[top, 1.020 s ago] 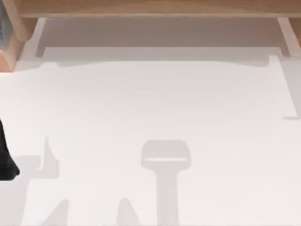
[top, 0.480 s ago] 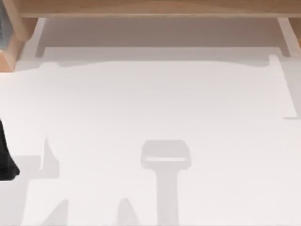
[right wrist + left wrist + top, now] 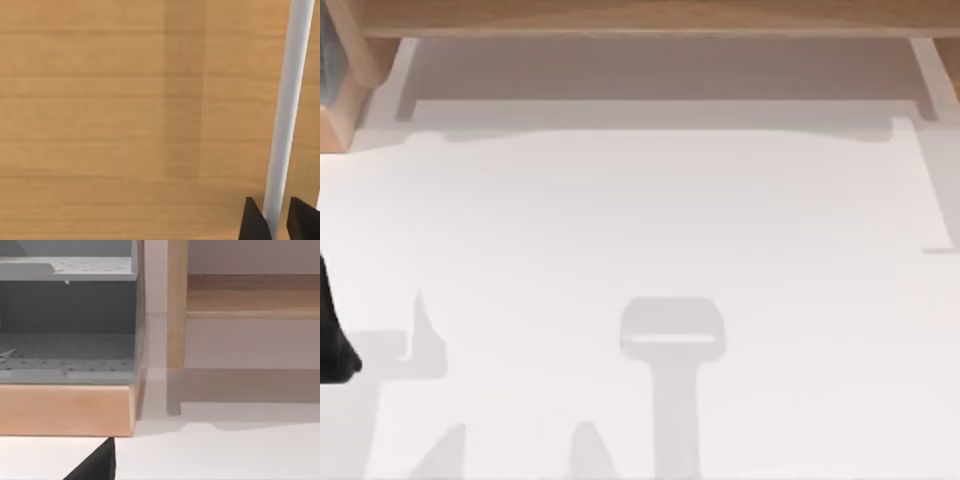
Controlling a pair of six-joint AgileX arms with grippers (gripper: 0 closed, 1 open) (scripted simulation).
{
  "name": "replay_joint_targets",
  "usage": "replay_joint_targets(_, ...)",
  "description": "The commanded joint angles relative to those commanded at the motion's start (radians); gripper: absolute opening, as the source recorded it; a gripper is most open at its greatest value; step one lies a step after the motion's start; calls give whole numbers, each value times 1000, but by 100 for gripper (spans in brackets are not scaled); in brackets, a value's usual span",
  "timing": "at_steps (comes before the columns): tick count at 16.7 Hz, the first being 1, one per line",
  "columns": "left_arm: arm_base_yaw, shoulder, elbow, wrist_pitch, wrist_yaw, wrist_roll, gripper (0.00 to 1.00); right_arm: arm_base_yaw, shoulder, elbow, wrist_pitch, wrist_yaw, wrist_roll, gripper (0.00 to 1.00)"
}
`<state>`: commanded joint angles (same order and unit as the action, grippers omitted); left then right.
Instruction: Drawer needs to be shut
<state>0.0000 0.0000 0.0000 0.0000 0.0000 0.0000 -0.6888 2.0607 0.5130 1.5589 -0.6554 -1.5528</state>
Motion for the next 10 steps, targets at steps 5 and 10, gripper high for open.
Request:
replay_joint_targets(5, 0, 0, 0, 0, 0, 0, 100, 0, 0, 0, 0, 0, 0, 0)
replay_joint_targets(10, 0, 0, 0, 0, 0, 0, 100, -1, 3, 2, -4, 2, 1, 0)
